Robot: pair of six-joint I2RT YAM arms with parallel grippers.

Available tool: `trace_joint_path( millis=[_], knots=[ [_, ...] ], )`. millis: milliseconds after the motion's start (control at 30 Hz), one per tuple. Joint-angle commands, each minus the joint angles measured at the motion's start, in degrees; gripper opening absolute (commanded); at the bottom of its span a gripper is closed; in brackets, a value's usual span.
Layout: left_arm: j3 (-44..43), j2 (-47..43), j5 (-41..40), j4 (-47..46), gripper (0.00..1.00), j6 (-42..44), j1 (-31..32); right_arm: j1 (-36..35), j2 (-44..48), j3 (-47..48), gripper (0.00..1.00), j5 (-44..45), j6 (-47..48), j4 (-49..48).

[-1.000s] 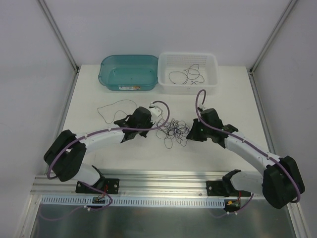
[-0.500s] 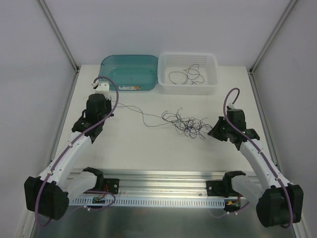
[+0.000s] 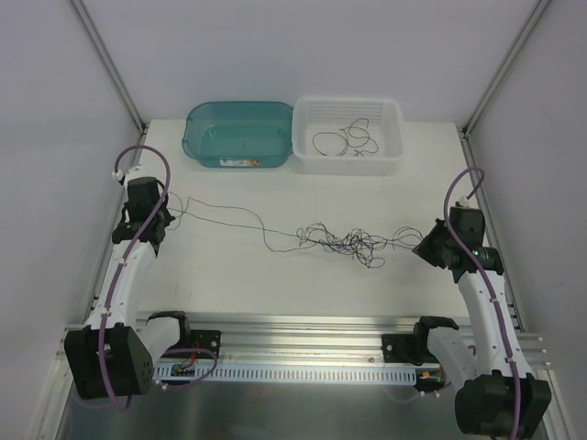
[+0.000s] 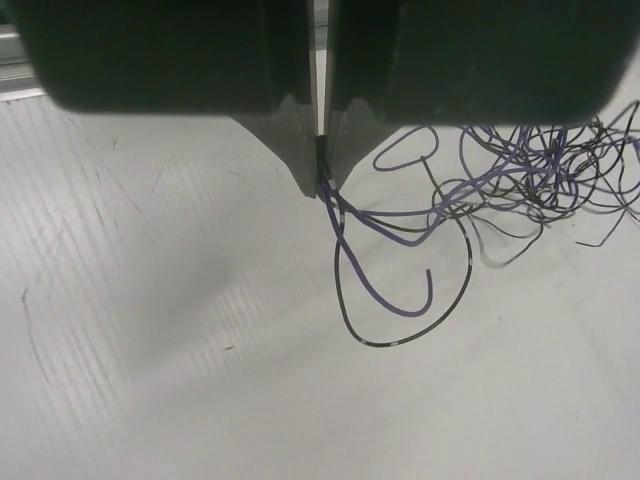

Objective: Untangle the cables

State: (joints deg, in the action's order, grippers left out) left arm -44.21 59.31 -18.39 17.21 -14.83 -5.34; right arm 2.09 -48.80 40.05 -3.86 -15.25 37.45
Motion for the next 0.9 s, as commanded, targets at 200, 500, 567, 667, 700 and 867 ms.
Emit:
trace_joint_path(
  millis=[200, 500, 567, 667, 700, 867],
  knots=[
    [-1.06, -1.74, 15.04, -2.53, 0.0, 1.02, 0.07, -3.72, -2.09, 5.47, 0.18, -2.57, 5.84, 3.59],
    [-0.44, -2.35, 19.52, -4.64, 0.0, 6.04, 5.08, -25.96, -5.34, 14.34, 0.72, 8.43, 7.77, 5.09],
    [-0.44, -2.09, 20.32, -4.82, 0.0, 6.22, 6.73, -29.93, -7.27, 16.8, 0.72, 7.64, 8.13, 2.12],
    [-0.53, -2.09, 20.15, -4.73, 0.0, 6.3, 7.1, -38.63, -14.38, 21.18, 0.72, 8.77, 8.47, -1.23],
    [-0.36, -2.18, 19.98, -4.73, 0.0, 6.3, 7.1, -42.74, -19.44, 22.51, 0.73, 10.43, 9.43, -1.59],
    [-0.01, -2.97, 17.27, -4.73, 0.0, 6.57, 7.45, -50.86, -34.5, 29.64, 0.73, 11.6, 12.26, -6.68]
  ],
)
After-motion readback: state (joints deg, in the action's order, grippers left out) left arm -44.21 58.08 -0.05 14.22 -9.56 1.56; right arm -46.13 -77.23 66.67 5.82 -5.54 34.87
